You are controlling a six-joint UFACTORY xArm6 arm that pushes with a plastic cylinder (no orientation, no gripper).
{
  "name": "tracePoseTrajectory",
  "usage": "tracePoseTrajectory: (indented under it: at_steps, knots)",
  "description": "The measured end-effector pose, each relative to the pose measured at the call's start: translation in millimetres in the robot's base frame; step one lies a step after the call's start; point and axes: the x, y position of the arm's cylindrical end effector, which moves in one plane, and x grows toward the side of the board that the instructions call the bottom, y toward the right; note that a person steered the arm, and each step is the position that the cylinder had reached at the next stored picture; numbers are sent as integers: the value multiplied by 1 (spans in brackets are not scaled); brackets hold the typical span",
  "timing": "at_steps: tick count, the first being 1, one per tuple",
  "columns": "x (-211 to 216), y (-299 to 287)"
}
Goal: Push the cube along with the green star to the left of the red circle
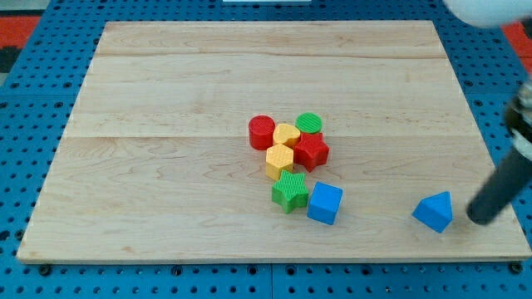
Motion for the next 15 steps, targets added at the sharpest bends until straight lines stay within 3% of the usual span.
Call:
tracePoseTrajectory:
  at_steps: [1,2,3,4,8,10,13,15]
  knots:
    - [1,-38]
    - [-10,-130]
    - [-12,-149]
    - [1,-70]
    - [-29,-229]
    - [-27,-230]
    - [-28,-295]
    - [-67,-329]
